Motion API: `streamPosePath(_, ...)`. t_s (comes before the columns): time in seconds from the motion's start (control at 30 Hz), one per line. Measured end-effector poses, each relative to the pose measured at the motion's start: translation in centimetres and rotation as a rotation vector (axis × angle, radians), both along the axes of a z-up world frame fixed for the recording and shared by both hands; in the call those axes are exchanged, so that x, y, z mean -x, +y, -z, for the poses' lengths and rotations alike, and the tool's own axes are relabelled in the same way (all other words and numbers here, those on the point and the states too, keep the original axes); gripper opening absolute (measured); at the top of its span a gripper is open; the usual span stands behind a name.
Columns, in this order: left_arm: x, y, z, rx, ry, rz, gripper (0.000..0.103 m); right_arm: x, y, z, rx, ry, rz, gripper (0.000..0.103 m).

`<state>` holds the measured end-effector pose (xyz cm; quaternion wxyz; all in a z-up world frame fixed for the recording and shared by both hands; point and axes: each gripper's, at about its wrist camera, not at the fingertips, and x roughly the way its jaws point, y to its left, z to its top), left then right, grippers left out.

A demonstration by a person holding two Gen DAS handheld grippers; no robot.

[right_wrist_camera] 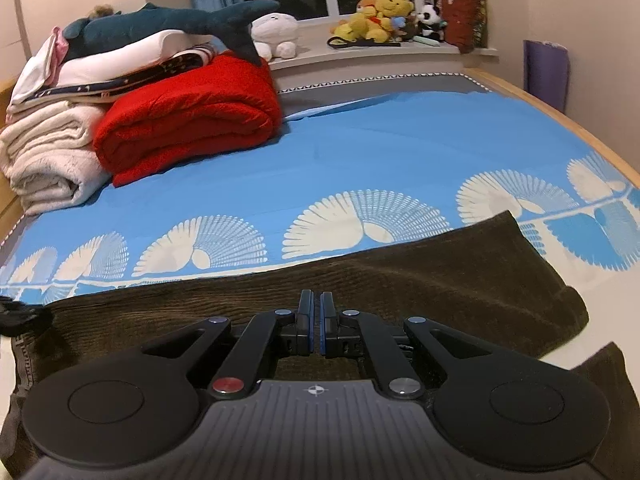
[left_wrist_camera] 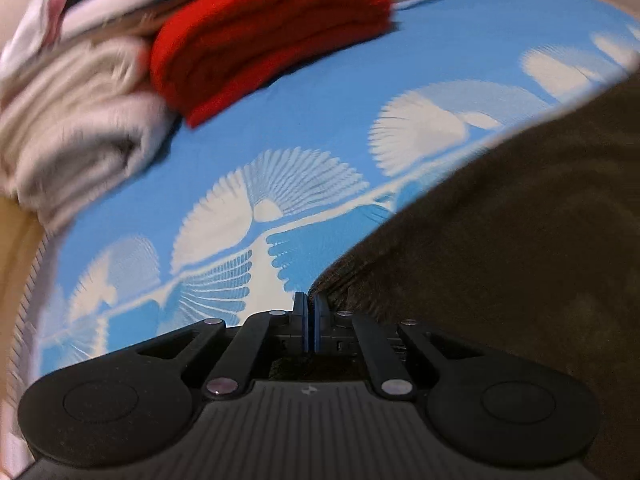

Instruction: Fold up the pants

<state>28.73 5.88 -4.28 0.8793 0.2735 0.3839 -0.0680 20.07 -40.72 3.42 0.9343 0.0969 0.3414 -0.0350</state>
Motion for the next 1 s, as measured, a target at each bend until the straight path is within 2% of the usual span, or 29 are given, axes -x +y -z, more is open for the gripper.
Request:
streamPosePath(0.07,3.2,-0.4,-1.5,0.0,0.002,0.046,0.002,0.3,-0.1,-0.1,-0.025,0.0,0.015,0.003)
streamPosePath(0.17,9.0,-0.3,-4.0,0.066,0.038,0.078,0.002,0.9,0.0,-0.5,-0.067,-0.013,0.025,0.003)
streamPosePath(0.23,12.8,0.0,-4.4,0.107,0.108,0.112,0.002,1.3,0.3,-0.3,-0.082,-0.005,0.032,0.003)
streamPosePath(0.3,15.8,0.1,-3.6,0.129,0.19,0.154,0.002,1.7,0.5,-0.1,-0.109,0.007,0.029,0.003)
streamPosePath(0.37,17.5,0.8,-2.4,0.188,0.291,0.149,0.0,2.1,0.9,-0.1,-0.114,0.013,0.019,0.003)
streamPosePath(0.43,18.0,2.5,-1.6,0.275,0.354,0.063,0.006,2.4,1.4,-0.1,-0.108,0.017,0.007,0.003)
streamPosePath(0.5,17.4,5.6,-1.8,0.393,0.367,-0.096,0.015,2.5,1.5,0.1,-0.118,0.025,0.005,0.003)
streamPosePath(0.57,16.5,9.4,-2.0,0.565,0.371,-0.282,0.047,2.5,1.3,0.3,-0.138,0.038,0.012,0.003)
streamPosePath(0.63,15.7,12.0,-0.7,0.679,0.43,-0.424,0.048,2.3,1.1,0.6,-0.161,0.054,0.027,0.003)
streamPosePath(0.7,14.9,13.3,1.1,0.757,0.516,-0.519,0.048,2.0,0.8,0.9,-0.183,0.063,0.044,0.003)
streamPosePath(0.73,14.6,13.6,1.8,0.78,0.546,-0.545,0.048,1.9,0.7,1.1,-0.192,0.067,0.051,0.003)
streamPosePath(0.8,13.5,13.6,2.5,0.795,0.566,-0.579,0.056,1.6,0.5,1.4,-0.203,0.075,0.068,0.003)
streamPosePath(0.87,12.9,13.4,2.9,0.792,0.567,-0.6,0.069,1.3,0.4,1.7,-0.214,0.085,0.079,0.003)
streamPosePath(1.0,11.6,13.2,3.3,0.819,0.566,-0.623,0.071,0.5,0.5,2.3,-0.225,0.104,0.086,0.003)
